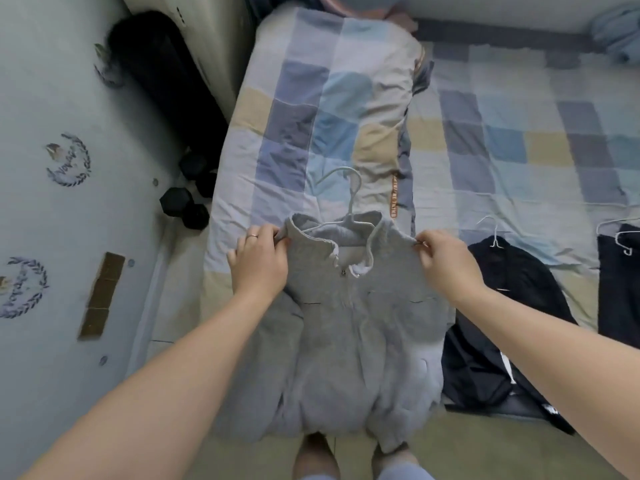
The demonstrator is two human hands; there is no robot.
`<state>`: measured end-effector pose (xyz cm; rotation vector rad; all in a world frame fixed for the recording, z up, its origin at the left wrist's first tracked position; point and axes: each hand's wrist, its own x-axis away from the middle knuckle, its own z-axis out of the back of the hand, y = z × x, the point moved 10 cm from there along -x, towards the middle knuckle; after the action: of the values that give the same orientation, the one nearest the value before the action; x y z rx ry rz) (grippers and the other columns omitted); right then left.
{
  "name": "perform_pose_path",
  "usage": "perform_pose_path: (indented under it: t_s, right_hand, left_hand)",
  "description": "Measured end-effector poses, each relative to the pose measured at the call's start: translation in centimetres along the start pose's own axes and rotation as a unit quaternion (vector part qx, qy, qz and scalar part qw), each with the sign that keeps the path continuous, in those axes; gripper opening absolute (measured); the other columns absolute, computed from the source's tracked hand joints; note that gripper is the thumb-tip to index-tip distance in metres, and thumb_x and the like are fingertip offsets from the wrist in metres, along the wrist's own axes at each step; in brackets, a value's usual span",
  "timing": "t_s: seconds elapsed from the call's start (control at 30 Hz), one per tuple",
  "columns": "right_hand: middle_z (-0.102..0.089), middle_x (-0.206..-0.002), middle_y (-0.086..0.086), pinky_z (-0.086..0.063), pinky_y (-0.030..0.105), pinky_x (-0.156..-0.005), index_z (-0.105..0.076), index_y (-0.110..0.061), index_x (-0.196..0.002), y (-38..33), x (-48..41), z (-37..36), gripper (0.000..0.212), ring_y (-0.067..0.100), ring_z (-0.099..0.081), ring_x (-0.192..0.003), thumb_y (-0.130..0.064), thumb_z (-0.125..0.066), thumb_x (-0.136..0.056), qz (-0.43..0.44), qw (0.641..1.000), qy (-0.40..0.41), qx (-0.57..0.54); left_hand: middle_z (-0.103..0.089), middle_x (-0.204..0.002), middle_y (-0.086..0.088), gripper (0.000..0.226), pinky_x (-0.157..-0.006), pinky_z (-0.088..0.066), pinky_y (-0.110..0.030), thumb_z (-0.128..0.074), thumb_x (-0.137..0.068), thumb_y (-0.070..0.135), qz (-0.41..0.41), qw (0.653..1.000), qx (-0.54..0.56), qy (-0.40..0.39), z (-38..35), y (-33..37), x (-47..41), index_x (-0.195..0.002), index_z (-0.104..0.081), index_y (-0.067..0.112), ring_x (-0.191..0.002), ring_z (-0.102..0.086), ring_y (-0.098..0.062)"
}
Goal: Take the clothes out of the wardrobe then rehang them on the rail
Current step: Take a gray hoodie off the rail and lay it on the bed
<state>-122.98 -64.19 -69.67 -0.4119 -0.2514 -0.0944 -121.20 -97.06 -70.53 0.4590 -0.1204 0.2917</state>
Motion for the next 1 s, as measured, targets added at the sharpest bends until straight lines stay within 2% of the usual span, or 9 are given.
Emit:
perform_pose_path:
  t_s: [0.13,0.3,0.4,0.53,0.6,0.67,0.73,0.87,1.0]
  right_hand:
    - [-0.063,-0.108,0.010,-0.049,0.043,-0.078,-0.064,-0.015,-0.113,2.2,-4.5,-5.8,0.022,0.034,-0.057,-0.099,-0.023,-0.048,-0.101,-0.021,0.999,-0.020,0.019]
    - [-0.061,-0.109,0.010,-0.041,0.038,-0.071,-0.063,-0.014,-0.111,4.3,-10.6,-12.2,0.022,0.034,-0.055,-0.100,-0.020,-0.045,-0.101,-0.015,1.000,-0.023,0.014]
    - [-0.060,-0.109,0.008,-0.037,0.035,-0.072,-0.063,-0.016,-0.108,5.1,-14.2,-15.3,0.022,0.033,-0.055,-0.101,-0.021,-0.043,-0.100,-0.011,1.000,-0.024,0.009]
    - [-0.060,-0.117,0.014,-0.041,0.039,-0.081,-0.062,-0.013,-0.117,5.9,-17.7,-18.6,0.025,0.036,-0.054,-0.108,-0.019,-0.048,-0.098,0.000,0.999,-0.047,-0.002]
    - [-0.059,-0.120,0.013,-0.043,0.041,-0.087,-0.059,-0.014,-0.122,6.1,-18.7,-19.9,0.028,0.035,-0.053,-0.112,-0.020,-0.051,-0.096,0.008,0.997,-0.071,-0.008]
    - [-0.056,-0.128,0.009,-0.043,0.045,-0.094,-0.053,-0.020,-0.129,6.4,-18.7,-20.6,0.033,0.033,-0.051,-0.119,-0.023,-0.052,-0.096,0.009,0.996,-0.086,-0.020]
    - [-0.048,-0.143,0.004,-0.036,0.047,-0.102,-0.045,-0.023,-0.140,6.9,-17.7,-20.7,0.043,0.029,-0.043,-0.131,-0.029,-0.051,-0.098,0.002,0.995,-0.094,-0.018]
    - [-0.023,-0.162,-0.001,-0.021,0.046,-0.115,-0.026,-0.026,-0.154,7.1,-13.1,-19.8,0.059,0.022,-0.020,-0.148,-0.040,-0.045,-0.100,-0.011,0.991,-0.133,0.013]
    - [-0.010,-0.164,-0.007,-0.013,0.047,-0.119,-0.017,-0.032,-0.156,5.4,-6.5,-16.3,0.061,0.019,-0.007,-0.151,-0.044,-0.040,-0.101,-0.017,0.988,-0.153,-0.005]
  left_hand:
    - [-0.056,-0.120,-0.009,0.020,-0.094,-0.032,-0.046,-0.049,-0.100,0.032,0.000,1.000,-0.009,-0.029,-5.9,-1.6,-3.7,-0.109,-0.056,0.016,-0.118,-0.047,-0.032]
    - [-0.057,-0.118,-0.011,0.018,-0.092,-0.033,-0.046,-0.049,-0.100,0.030,0.002,0.999,-0.018,-0.038,-12.0,-3.6,-9.1,-0.108,-0.056,0.015,-0.116,-0.048,-0.034]
    - [-0.058,-0.118,-0.012,0.020,-0.092,-0.034,-0.046,-0.048,-0.101,0.032,0.002,0.998,-0.046,-0.037,-15.1,-4.7,-12.4,-0.107,-0.056,0.015,-0.115,-0.049,-0.035]
    - [-0.057,-0.123,-0.013,0.025,-0.096,-0.034,-0.047,-0.047,-0.102,0.035,0.034,0.997,-0.051,-0.051,-18.6,-6.0,-15.6,-0.114,-0.057,0.015,-0.118,-0.048,-0.036]
    - [-0.055,-0.129,-0.013,0.031,-0.098,-0.033,-0.047,-0.048,-0.102,0.035,0.044,0.996,-0.049,-0.066,-20.1,-6.6,-16.0,-0.125,-0.054,0.016,-0.122,-0.046,-0.035]
    - [-0.049,-0.142,-0.011,0.046,-0.106,-0.031,-0.048,-0.050,-0.100,0.037,0.041,0.995,-0.045,-0.082,-20.9,-6.6,-15.6,-0.142,-0.044,0.017,-0.132,-0.040,-0.033]
    - [-0.035,-0.157,-0.005,0.060,-0.115,-0.024,-0.048,-0.049,-0.100,0.041,0.028,0.993,-0.058,-0.097,-21.0,-6.3,-14.4,-0.153,-0.031,0.020,-0.144,-0.027,-0.028]
    - [-0.014,-0.166,0.000,0.068,-0.122,-0.010,-0.045,-0.045,-0.099,0.050,0.016,0.987,-0.068,-0.146,-20.3,-4.8,-10.0,-0.158,-0.018,0.029,-0.153,-0.005,-0.021]
    - [-0.001,-0.168,0.002,0.070,-0.123,-0.003,-0.045,-0.042,-0.099,0.056,0.000,0.983,-0.057,-0.175,-17.4,-1.4,-4.3,-0.158,-0.012,0.033,-0.153,0.007,-0.018]
